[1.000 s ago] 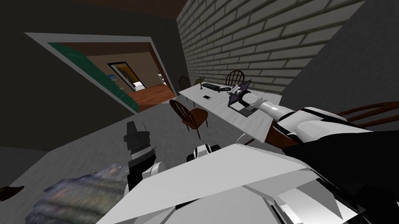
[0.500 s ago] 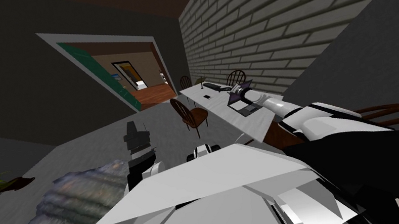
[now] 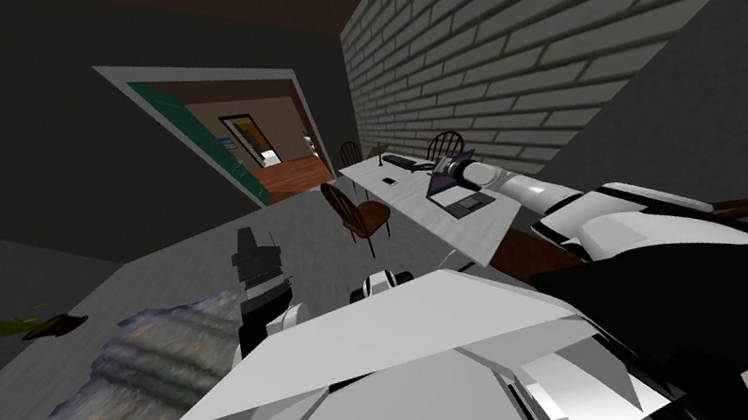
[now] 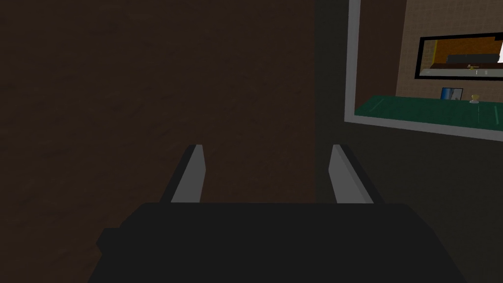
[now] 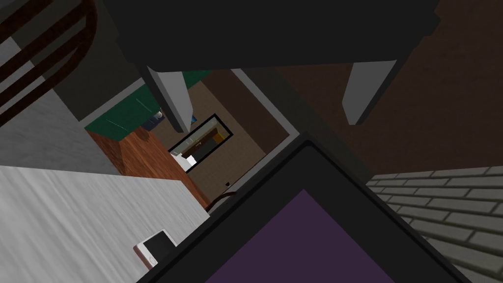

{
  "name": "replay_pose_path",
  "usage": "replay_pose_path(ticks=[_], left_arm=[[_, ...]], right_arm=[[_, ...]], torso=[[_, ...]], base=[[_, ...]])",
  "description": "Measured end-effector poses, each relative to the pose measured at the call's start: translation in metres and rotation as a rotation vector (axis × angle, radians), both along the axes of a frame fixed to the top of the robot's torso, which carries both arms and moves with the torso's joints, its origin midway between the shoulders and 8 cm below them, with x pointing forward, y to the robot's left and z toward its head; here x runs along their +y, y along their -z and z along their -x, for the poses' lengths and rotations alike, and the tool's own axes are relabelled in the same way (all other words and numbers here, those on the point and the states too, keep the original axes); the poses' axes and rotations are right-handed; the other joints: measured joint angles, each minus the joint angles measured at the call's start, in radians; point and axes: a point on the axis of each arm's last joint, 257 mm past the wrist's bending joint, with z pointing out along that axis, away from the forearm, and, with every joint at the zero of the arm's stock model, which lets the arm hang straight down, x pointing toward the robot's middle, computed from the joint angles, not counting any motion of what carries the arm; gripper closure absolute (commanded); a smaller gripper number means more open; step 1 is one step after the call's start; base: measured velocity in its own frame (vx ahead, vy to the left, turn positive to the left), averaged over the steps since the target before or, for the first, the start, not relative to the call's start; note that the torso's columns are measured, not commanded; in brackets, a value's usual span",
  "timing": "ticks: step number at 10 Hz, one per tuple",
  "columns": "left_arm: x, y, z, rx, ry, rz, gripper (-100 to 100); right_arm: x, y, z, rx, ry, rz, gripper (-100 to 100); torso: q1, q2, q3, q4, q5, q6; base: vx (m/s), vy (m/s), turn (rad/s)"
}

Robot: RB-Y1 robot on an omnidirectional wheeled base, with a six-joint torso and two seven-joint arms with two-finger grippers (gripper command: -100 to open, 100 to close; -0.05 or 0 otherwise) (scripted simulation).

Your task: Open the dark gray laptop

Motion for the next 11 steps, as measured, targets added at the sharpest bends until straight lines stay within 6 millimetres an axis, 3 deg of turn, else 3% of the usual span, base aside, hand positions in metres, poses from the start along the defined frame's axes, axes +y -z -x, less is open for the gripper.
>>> replay_pose_path(ticks=[11], left_arm=[[0.000,0.000,0.000,0.000,0.000,0.000,0]], right_arm=[[-0.017,-0.008,0.027,0.238,-0.040,0.147,-100]], torso=[[0.001,-0.001,-0.001,0.000,0.000,0.000]], base=[[-0.042,-0.030,0.067]])
